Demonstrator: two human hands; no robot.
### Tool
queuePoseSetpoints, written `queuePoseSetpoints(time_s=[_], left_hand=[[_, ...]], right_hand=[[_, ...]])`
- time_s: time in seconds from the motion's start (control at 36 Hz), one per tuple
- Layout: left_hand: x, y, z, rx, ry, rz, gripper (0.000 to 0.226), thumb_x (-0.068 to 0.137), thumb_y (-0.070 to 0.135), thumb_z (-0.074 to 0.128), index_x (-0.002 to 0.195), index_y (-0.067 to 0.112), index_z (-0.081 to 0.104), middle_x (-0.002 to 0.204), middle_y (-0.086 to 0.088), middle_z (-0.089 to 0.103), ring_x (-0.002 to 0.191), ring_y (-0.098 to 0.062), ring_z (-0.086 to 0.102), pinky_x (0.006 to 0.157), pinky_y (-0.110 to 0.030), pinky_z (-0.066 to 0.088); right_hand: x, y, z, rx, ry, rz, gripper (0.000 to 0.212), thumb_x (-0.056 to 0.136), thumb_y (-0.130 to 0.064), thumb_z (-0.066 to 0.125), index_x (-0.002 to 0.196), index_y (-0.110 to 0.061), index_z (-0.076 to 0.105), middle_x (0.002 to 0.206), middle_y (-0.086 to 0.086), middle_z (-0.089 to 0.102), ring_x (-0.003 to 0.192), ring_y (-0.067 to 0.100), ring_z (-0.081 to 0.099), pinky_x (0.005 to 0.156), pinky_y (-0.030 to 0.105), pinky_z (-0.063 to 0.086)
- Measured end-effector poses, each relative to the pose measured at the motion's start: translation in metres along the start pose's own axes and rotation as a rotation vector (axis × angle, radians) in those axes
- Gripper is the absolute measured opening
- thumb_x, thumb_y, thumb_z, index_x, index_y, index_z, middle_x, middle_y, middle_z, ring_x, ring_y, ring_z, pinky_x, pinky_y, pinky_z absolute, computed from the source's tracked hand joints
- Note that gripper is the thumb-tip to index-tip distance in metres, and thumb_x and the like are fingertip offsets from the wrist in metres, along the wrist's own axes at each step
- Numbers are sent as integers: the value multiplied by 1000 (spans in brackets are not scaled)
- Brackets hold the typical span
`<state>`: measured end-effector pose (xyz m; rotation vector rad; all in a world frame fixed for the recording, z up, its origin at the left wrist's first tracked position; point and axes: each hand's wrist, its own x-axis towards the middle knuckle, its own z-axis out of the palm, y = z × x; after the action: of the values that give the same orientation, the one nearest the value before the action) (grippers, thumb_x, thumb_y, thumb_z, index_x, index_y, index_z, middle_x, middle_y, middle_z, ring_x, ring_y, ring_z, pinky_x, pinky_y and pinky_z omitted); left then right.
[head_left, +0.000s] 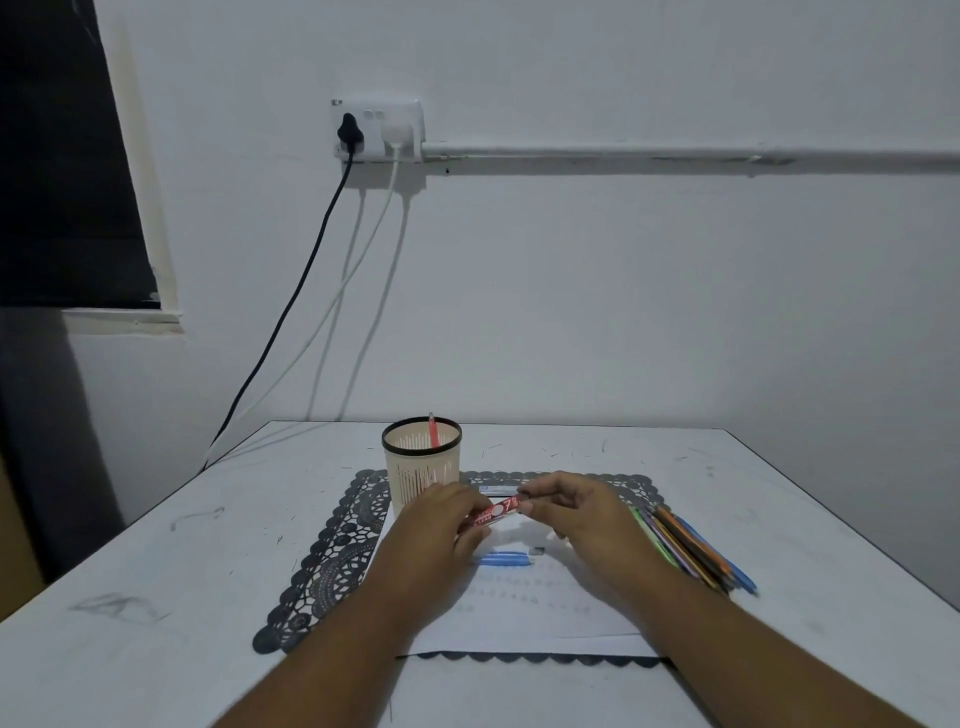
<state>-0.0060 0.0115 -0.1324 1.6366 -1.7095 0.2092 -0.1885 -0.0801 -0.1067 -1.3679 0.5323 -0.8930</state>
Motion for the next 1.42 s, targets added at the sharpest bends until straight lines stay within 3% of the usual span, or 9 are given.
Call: queuePoseSetpoints(time_s=[0.08,0.33,0.47,0.64,0.78,0.94,1.06,1.19,1.42], left_hand=[[0,0,-1,-22,3,-1,11,95,22,64,104,27,67,96,17,58,95,-4,48,84,-31,44],[0,1,-3,-47,-7,-10,16,96,22,65,111,27,67,100,23,54,101,2,45,86,-18,39],[2,-4,-3,12,1,-1,21,95,25,69,116,27,66,102,26,48,102,-1,44,87,-20,39],[5,-5,-5,23,1,33,24,95,28,69,119,26,68,103,23,50,101,0,43,85,-14,35],[5,1,-8,-133,60,13,20,89,38,66,107,30,70,97,25,59,99,-1,53,83,-16,39],[4,10,-10,-411,78,-123,22,92,18,75,98,39,73,84,16,70,72,-4,58,63,-15,42],[4,11,-9,-678,85,-245,29,92,15,75,105,40,76,93,-2,75,86,-24,69,80,-34,57],[4,16,-12,-851,96,-259,23,93,7,70,108,24,76,88,-19,64,82,-16,61,77,-27,51],[3,23,-15,-891,93,-244,21,95,1,65,109,13,73,82,1,70,79,-6,64,73,-15,50]], right_hand=[[0,-2,-2,-22,4,-20,15,87,8,73,102,8,75,81,10,73,62,3,63,59,15,48],[3,-1,-3,-126,99,-26,13,96,-7,69,97,-6,82,87,10,78,73,12,62,59,22,43],[-4,-2,4,-72,122,99,17,92,-19,77,98,-4,80,93,14,79,68,14,59,58,25,44],[-8,-5,8,-35,129,213,16,93,-14,76,96,2,78,88,18,78,57,14,50,56,26,42],[-4,0,2,62,143,300,14,95,-10,73,101,2,77,77,12,69,50,12,47,61,28,41],[0,1,6,216,129,333,18,99,-5,66,113,6,70,73,10,71,45,8,53,62,28,38],[4,7,6,261,126,357,21,99,-4,65,117,7,68,83,13,75,49,9,56,57,24,39],[8,14,4,329,112,412,19,98,-1,65,115,6,68,94,17,77,57,13,60,51,21,41],[11,17,1,377,111,441,21,98,0,64,117,7,68,100,20,77,59,15,62,46,21,44]])
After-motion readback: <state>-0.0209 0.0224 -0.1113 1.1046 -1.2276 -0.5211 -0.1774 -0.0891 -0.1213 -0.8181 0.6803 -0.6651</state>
